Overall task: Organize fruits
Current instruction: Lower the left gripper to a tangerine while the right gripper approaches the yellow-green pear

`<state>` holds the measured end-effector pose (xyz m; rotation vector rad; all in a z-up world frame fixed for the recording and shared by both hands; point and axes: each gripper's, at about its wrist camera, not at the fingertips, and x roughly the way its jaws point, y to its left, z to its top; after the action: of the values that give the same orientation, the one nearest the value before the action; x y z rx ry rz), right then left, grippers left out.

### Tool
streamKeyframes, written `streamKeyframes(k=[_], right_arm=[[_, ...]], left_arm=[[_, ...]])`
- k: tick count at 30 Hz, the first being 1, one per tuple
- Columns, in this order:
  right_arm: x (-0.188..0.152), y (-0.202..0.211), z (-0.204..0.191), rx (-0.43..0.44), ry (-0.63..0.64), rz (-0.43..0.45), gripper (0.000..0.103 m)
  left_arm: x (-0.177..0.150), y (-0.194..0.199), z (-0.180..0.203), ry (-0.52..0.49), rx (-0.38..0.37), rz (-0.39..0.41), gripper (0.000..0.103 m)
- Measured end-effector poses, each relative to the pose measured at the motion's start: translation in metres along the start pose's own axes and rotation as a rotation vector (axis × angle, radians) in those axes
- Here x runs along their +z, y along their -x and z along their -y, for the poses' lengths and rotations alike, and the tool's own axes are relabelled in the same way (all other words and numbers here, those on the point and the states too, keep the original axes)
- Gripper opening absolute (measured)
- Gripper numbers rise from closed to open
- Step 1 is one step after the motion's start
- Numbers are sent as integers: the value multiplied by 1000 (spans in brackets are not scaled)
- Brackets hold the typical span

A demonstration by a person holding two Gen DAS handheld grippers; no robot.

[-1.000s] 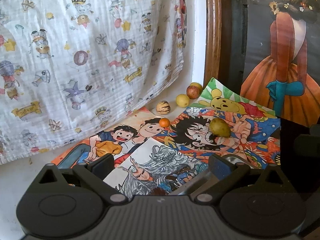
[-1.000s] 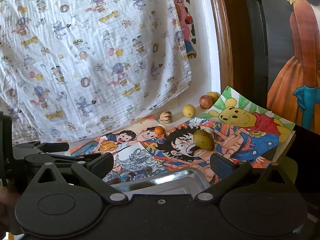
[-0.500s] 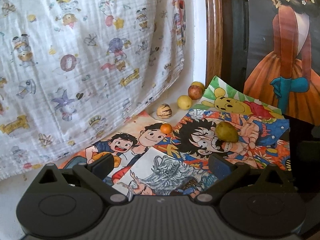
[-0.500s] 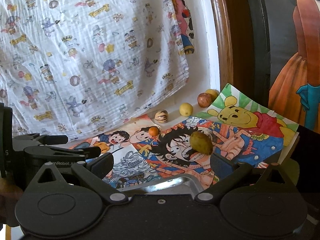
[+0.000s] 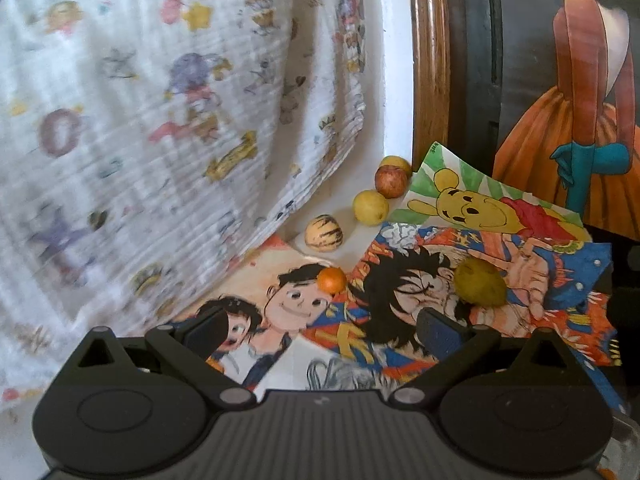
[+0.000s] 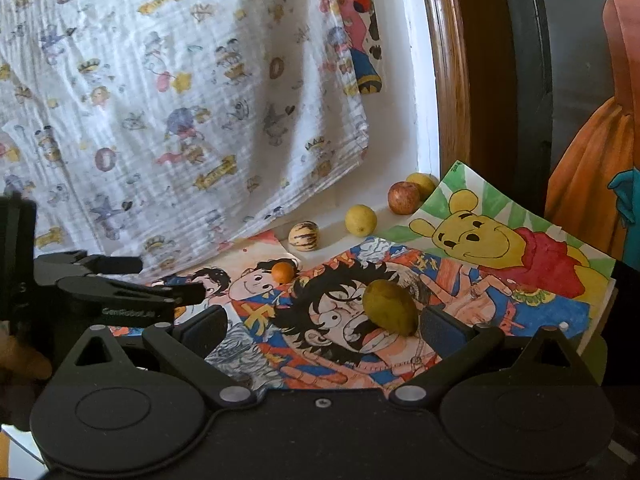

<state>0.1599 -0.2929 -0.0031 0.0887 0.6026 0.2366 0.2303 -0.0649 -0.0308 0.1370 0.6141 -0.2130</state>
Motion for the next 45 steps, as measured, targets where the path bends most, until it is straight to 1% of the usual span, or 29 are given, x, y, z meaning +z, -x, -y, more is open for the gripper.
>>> streamKeyframes(k=[2,6,12,17,20,23,25,29,34,36,38,40,44,45], right_arm=[[1,-9,4,-2,-4,-6,102],[1,-21,10,-1,-21,-19,102],[3,-38,18,-8,-28,-39,102],[8,-51,23,-7,-34,-46,102],[11,-59,25,-5,-38,-49,102],[12,-66,27,2,-48,-51,102],[12,-70,27,6,-54,-52,102],[12,-78,28,9,-54,-61,102],[15,-87,30,11,-52,-64,102],[15,-88,31,14,-54,-64,102],[14,-89,32,16,-59,-66,102],[12,-90,32,16,-63,-68,102],[11,-90,33,17,-70,-72,102],[10,-90,33,16,-71,-72,102]], left_arm=[[4,-16,0,-1,-13,-5,102],[10,-52,-1,18,-16,-46,102],[17,-90,-1,18,-21,-80,102],[25,-114,-4,20,-33,-87,102],[28,-126,-5,11,-46,-68,102],[29,-140,-7,4,-63,-62,99],[28,-151,-7,2,-62,-72,95],[25,-168,-7,7,-72,-107,93],[21,-184,-10,46,-92,-149,84],[20,-188,-10,42,-93,-154,81],[19,-192,-9,41,-97,-163,76],[19,-196,-8,41,-105,-176,62],[19,-199,-7,36,-102,-171,57],[19,-199,-7,37,-106,-168,53]])
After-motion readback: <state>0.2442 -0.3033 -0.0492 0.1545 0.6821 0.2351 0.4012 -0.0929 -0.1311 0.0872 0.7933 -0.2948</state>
